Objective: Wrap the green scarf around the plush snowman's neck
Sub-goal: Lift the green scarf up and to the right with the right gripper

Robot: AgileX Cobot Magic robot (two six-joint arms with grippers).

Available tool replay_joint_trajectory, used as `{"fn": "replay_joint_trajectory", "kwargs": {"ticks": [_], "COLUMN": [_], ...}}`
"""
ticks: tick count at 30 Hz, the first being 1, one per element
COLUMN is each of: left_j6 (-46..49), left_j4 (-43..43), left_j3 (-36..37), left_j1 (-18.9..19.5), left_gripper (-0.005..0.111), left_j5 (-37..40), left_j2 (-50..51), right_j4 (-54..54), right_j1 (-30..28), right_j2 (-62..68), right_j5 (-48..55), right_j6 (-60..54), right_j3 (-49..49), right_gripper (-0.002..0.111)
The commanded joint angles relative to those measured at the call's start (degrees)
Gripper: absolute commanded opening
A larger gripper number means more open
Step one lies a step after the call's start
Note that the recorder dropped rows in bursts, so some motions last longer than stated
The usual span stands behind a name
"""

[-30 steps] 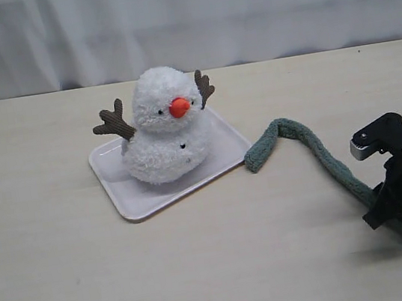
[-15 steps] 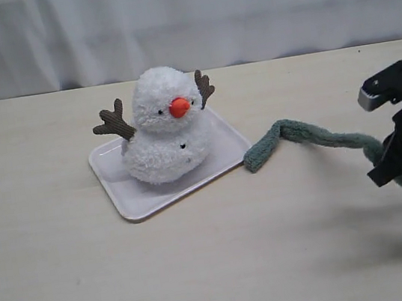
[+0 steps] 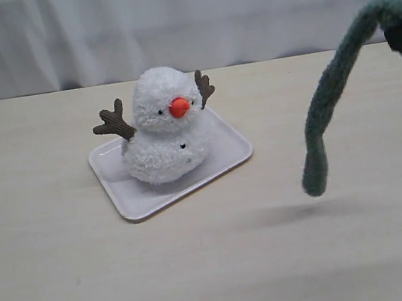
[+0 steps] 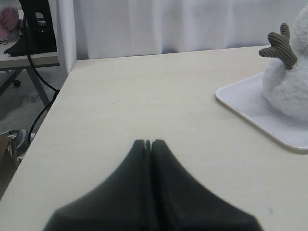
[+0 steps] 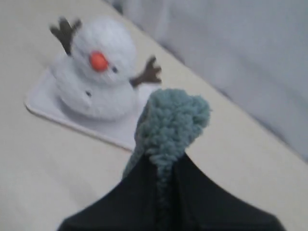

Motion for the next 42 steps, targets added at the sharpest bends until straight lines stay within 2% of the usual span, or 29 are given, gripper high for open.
{"fn": "replay_joint_trajectory", "kwargs": {"ticks": [1,11,27,35,42], "left_j6": [-0.2,-0.2,-0.2,-0.2,-0.2], "left_j4": [0.04,0.04,0.04,0.04,0.04], "left_j3": [0.18,0.18,0.18,0.18,0.18], "left_j1": [0.1,0.1,0.1,0.1,0.1], "left_gripper": [0.0,0.0,0.0,0.0,0.0], "left_j5": [-0.53,-0.53,-0.53,-0.53,-0.53], "left_j2": [-0.2,-0.2,-0.2,-0.2,-0.2], "right_j4": [15.84,33.57,35.19,35.03,25.95], "right_j1": [-0.31,-0.31,-0.31,-0.31,-0.31], "right_j2": [-6.77,-9.17,-9.17,-1.95,3.71], "right_j5": [7.0,17.4,18.45,3.0,-17.04], "right_j6": [-10.73,-12.48,-15.28,-16.08,-14.93], "right_j3": [-3.53,-8.69,-8.69,-8.69,-8.69], "right_gripper": [0.004,0.004,0.004,0.004,0.004]}}
